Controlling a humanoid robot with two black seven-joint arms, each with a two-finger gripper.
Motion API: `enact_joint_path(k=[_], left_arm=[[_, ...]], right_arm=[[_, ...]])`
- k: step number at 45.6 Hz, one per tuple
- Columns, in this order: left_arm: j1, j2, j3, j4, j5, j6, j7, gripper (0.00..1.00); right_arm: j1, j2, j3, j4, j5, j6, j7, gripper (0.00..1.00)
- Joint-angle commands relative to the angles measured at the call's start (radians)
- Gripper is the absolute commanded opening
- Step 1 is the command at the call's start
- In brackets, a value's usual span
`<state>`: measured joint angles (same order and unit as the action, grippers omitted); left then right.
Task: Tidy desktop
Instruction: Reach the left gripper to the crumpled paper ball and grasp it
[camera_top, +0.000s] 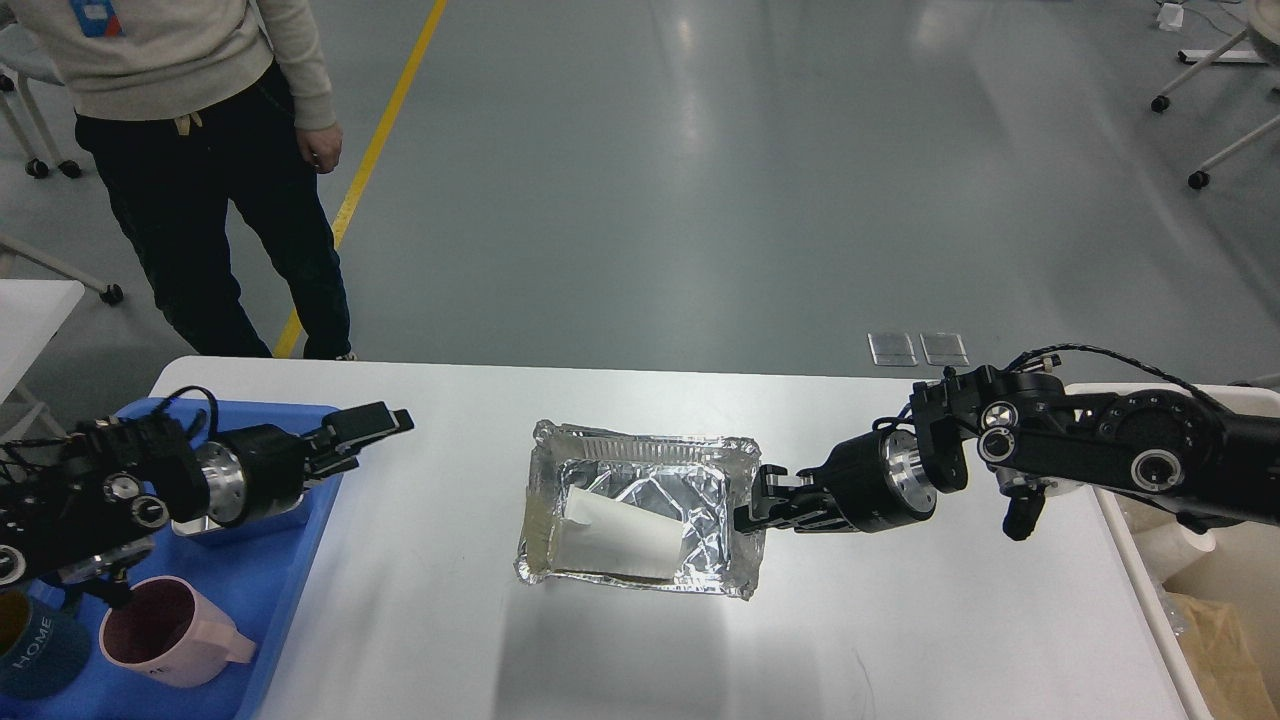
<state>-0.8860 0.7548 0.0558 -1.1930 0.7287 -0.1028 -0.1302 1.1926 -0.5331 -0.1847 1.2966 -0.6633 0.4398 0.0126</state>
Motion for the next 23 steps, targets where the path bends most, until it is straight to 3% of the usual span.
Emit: enact_joint_path(k=[1,23], left_arm=[[-0.002,-0.104,0.041,0.047,0.003,0.000,0.000,0.96],[-0.001,-0.391,0.107,0.277,0.104,0.000,-0.016,0.96]], right_arm=[[-0.001,-0.007,0.005,0.007,0.001,0.002,0.001,0.00],[-0.008,-0.054,0.019,0.033,-0.001,0.002,0.001,0.00]])
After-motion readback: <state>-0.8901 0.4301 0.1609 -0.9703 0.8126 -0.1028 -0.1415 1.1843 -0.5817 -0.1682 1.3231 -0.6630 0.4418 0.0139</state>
